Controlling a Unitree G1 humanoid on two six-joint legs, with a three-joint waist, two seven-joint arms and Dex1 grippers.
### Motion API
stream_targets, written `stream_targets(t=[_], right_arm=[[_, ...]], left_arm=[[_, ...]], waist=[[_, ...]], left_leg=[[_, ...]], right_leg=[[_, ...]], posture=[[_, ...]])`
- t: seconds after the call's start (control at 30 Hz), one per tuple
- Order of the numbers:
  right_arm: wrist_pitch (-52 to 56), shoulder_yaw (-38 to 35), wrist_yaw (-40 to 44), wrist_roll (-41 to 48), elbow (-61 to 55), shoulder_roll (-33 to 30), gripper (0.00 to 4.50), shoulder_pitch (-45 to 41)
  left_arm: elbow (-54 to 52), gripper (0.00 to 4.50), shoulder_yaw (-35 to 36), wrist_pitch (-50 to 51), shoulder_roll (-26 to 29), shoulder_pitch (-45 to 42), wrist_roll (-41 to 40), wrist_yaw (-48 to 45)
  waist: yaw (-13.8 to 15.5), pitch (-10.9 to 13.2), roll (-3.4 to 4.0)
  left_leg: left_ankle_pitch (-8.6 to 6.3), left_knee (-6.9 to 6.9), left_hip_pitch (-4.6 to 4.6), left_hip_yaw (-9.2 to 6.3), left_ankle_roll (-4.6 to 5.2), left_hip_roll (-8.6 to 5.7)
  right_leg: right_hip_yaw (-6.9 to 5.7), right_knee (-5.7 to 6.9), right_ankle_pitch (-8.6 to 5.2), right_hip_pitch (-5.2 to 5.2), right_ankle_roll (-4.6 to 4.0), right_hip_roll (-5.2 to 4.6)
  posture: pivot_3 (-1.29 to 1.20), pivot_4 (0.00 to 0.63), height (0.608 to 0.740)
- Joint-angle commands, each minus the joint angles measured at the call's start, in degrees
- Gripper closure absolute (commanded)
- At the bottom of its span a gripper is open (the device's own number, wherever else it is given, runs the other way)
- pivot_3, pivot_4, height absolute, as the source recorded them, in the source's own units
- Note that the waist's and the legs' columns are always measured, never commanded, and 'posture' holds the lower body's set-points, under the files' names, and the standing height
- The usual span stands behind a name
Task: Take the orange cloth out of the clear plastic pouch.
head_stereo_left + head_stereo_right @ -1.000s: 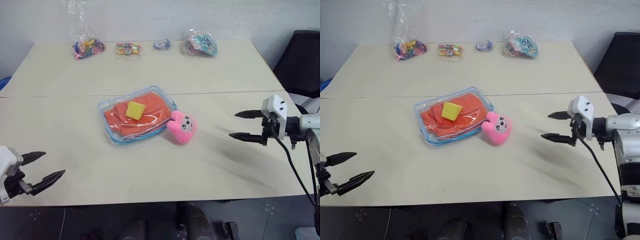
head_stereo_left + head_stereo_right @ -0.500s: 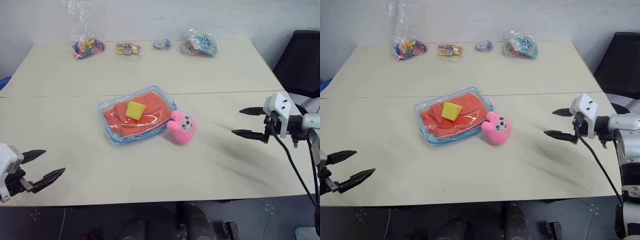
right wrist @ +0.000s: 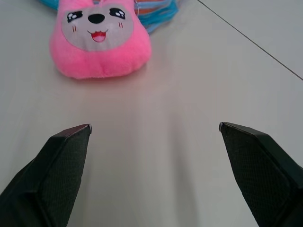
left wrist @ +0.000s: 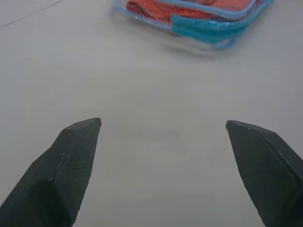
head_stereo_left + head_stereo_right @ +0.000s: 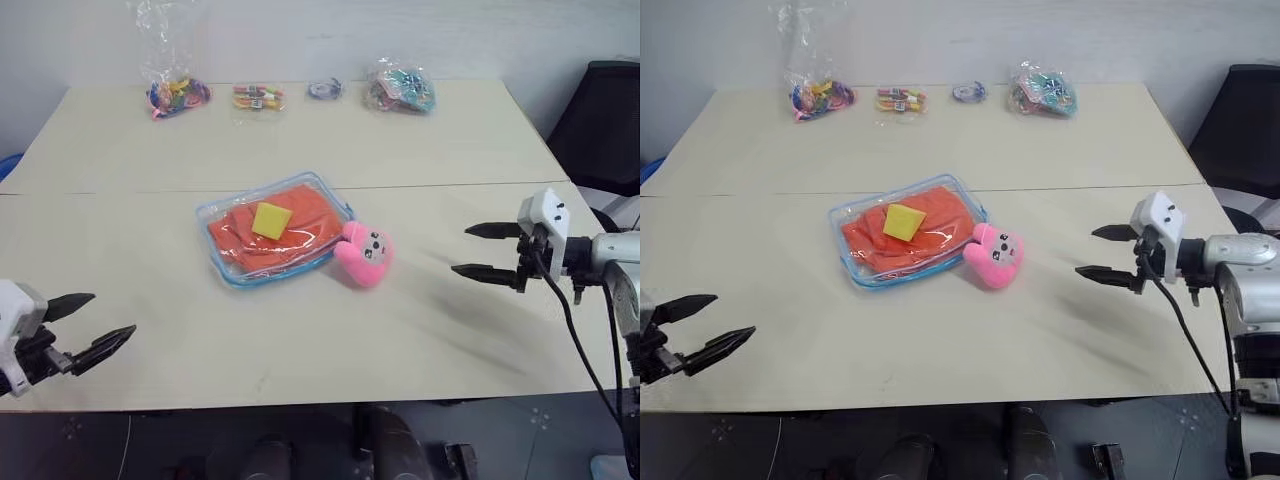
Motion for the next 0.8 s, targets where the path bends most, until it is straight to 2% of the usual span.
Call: stream_targets(t=[0.03, 0.23, 0.4, 0.5, 0.7, 0.8], right_arm=[[3.0, -2.2, -1.6, 3.5, -7.9, 0.7, 0.00, 1.6], [8.9, -3.2, -7.8, 9.7, -25.0, 4.7, 0.00, 6.5], [14.2, -3.1, -13.1, 14.3, -35.9, 6.7, 0.00, 7.4], [15.6, -3.0, -14.9, 16.0, -38.9, 7.0, 0.00, 6.8], [17.8, -3.8, -17.6, 19.0, -41.3, 7.1, 0.00, 4.9], [18.4, -4.1, -18.4, 20.1, -41.7, 6.7, 0.00, 4.6]], left_arm=[[-6.4, 0.01, -2.6, 5.2, -0.2, -5.0, -3.4, 6.9], [-14.1, 0.01, -14.7, 21.6, -4.6, -24.7, -10.1, 26.9], [-14.0, 0.01, -29.6, 29.5, -10.2, -39.7, -7.3, 37.3], [-8.1, 0.01, -37.4, 31.8, -14.1, -47.0, -1.6, 43.7], [0.5, 0.01, -43.8, 29.0, -17.6, -54.1, 6.6, 47.5], [4.3, 0.01, -47.0, 26.8, -19.4, -57.0, 8.2, 45.1]], waist=[[0.0, 0.0, 0.00], [0.3, 0.0, -0.01], [0.2, 0.0, -0.07], [0.2, 0.0, -0.07], [0.1, 0.0, -0.08], [0.2, 0.0, -0.09]], left_leg=[[0.00, 0.04, 0.00, -0.01, -0.01, 0.01], [0.01, 0.11, 0.04, -0.07, -0.04, -0.08], [0.04, 0.19, 0.06, -0.07, -0.10, -0.17], [0.04, 0.18, 0.09, -0.05, -0.11, -0.18], [0.07, 0.16, 0.10, 0.00, -0.13, -0.18], [0.08, 0.17, 0.08, -0.02, -0.13, -0.18]], right_leg=[[0.00, 0.02, 0.00, 0.00, 0.00, 0.00], [0.10, 0.18, 0.03, 0.04, 0.04, -0.08], [0.10, 0.26, 0.05, 0.07, 0.05, -0.07], [0.11, 0.23, 0.05, 0.07, 0.06, -0.04], [0.15, 0.24, 0.05, 0.05, 0.06, 0.03], [0.14, 0.23, 0.05, 0.05, 0.07, 0.03]], posture=[[0.00, 0.150, 0.740], [0.00, 0.150, 0.740], [0.00, 0.150, 0.740], [0.00, 0.150, 0.740], [0.00, 0.150, 0.740], [0.00, 0.150, 0.740]])
